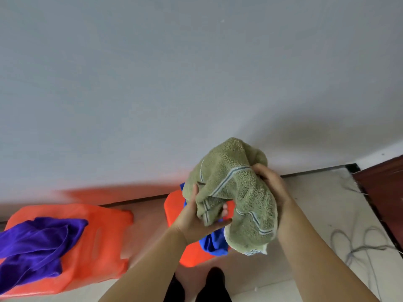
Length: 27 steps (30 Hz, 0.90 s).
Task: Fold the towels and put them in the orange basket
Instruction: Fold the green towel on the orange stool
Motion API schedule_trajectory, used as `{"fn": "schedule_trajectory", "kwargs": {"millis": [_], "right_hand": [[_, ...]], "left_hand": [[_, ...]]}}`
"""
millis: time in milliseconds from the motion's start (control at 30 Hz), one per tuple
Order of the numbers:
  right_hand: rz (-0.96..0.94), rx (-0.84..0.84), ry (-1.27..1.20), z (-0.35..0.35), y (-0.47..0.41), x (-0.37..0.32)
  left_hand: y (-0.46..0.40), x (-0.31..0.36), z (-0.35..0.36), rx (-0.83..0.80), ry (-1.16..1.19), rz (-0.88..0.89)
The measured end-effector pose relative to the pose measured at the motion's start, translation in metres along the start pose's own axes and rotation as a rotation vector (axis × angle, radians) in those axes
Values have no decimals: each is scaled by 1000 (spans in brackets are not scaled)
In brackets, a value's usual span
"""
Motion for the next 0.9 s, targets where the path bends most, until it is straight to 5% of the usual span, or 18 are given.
{"fn": "schedule_trajectory", "kwargs": {"millis": [100,300,400,533,633,767,900], "right_hand": [[19,150,15,-22,-9,-1],[65,278,129,-54,-21,1],[7,309,155,-56,-20,-7],[-156,410,301,-59,-11,-30],[-237,554,459,-71,-3,-46],[-241,605,575,-83,6,-61],[-303,567,671,-84,19,-71]], "left_hand": [[-4,12,-21,222,313,83],[10,46,-84,740,-20,213],[18,70,-87,707,-99,325],[28,100,-69,378,-6,412],[39,113,-55,201,-194,388],[49,124,-57,444,-912,396],[58,140,-57,637,-899,498]]}}
Point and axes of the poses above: each hand's wrist, its own y-axis away from the middle knuckle, its own z-axis out of the palm, x = y × z, the point moved 5 cm from there along -y, towards the middle knuckle, and after that the axes turned 4 degrees about z, right-handed, at the moved point
